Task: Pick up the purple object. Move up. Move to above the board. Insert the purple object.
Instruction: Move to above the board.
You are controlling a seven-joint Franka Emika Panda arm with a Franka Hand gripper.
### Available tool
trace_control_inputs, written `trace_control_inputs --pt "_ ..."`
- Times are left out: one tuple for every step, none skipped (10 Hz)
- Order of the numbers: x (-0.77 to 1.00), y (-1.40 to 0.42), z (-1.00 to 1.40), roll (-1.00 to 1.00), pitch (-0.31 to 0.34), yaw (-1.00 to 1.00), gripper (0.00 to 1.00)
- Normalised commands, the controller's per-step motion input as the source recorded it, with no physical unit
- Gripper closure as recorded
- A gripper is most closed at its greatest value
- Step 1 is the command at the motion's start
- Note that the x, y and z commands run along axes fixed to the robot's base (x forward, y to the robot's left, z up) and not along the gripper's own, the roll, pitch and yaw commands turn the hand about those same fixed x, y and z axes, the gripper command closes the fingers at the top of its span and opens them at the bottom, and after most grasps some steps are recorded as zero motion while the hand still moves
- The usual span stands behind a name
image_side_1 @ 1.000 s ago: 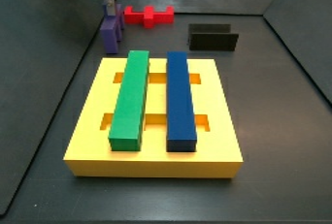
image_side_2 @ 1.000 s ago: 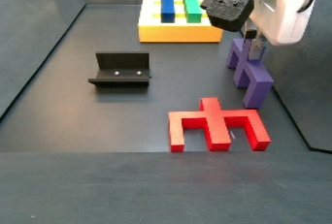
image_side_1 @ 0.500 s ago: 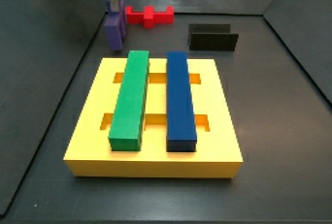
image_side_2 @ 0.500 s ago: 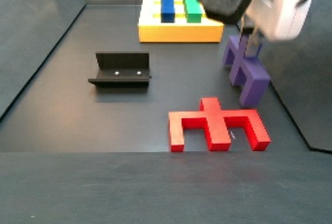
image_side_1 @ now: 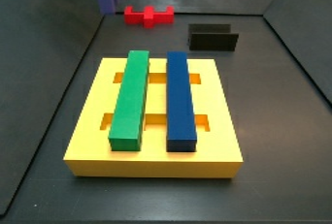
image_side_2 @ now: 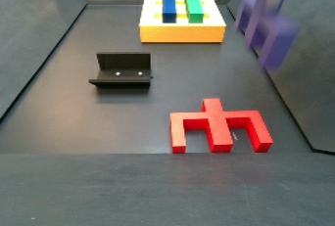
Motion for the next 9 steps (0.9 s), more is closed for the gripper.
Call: trace_control_inputs --pt "-0.02 -0.01 1.40 0.01 0.012 0.00 1.00" --pt "0.05 0.01 0.82 0.00 0.086 0.00 1.00" --pt "0.06 0.00 0.59 0.00 0.108 0.00 1.00" --pt "0.05 -0.01 0.21 0.00 0.087 0.00 1.00" --pt "0.67 -1.40 0.21 0.01 0.019 1.00 1.00" --pt "0.67 -1.40 0.19 0.02 0.020 1.00 1.00" --pt "0.70 -1.40 0.17 0.03 0.029 1.00 1.00" --pt "0.73 -1.40 0.18 0.01 0.033 1.00 1.00" --pt "0.72 -1.40 0.18 0.02 0.035 1.00 1.00"
